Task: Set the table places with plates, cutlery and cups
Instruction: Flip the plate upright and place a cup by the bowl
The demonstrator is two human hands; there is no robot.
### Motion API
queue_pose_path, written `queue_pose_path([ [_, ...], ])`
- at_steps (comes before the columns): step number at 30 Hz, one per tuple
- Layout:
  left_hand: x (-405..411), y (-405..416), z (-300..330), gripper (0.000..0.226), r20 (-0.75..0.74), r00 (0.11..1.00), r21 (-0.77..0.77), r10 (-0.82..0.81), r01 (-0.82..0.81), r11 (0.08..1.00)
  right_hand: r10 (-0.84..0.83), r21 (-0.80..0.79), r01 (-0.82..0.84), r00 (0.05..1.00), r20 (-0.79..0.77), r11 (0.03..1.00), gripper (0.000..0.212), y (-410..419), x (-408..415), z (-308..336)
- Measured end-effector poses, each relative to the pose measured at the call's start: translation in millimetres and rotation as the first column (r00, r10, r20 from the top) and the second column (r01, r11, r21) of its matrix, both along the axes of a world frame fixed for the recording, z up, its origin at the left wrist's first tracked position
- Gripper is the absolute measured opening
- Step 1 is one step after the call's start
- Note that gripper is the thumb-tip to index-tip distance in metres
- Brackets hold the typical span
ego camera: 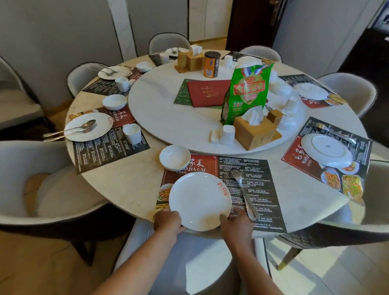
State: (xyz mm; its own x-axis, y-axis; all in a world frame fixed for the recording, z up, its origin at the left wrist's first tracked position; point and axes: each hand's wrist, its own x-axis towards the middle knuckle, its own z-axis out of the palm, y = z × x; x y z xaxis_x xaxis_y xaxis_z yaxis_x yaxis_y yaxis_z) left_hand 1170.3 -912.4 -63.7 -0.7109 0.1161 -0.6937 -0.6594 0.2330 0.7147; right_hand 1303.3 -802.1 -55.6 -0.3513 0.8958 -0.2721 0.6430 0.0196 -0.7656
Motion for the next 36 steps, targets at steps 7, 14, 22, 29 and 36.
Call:
queue_pose_path([
  [7,0.7,-9.8,0.3,0.016,-0.03,0.985,-0.197,-0.172,0.163,0.967,0.063,-0.068,-0.059,0.997,0.052,0.996,0.045,23.5,-16.5,0.6],
  [14,-41.4,-11.3,12.2,0.033,-0.297,0.745,-0.572,-0.597,0.362,0.736,0.001,-0.065,0.002,0.999,0.053,0.998,0.053,33.4,-18.6,-0.1],
  [22,-57.4,0.9,19.3,0.025,-0.332,0.674,-0.518,-0.66,0.455,0.725,0.034,-0.067,-0.028,0.995,0.095,0.997,0.057,16.6,-22.0,0.0],
  [29,-36.8,-14.1,9.1,0.006,-0.221,0.802,-0.298,-0.554,0.485,0.822,0.031,0.005,-0.032,0.997,0.071,0.999,0.057,27.2,-18.6,-1.5],
  [36,-47.0,-6.5,8.0,0.019,-0.26,0.786,-0.355,-0.561,0.463,0.812,-0.004,-0.012,0.003,1.0,-0.007,1.0,0.059,20.0,-12.7,-4.8],
])
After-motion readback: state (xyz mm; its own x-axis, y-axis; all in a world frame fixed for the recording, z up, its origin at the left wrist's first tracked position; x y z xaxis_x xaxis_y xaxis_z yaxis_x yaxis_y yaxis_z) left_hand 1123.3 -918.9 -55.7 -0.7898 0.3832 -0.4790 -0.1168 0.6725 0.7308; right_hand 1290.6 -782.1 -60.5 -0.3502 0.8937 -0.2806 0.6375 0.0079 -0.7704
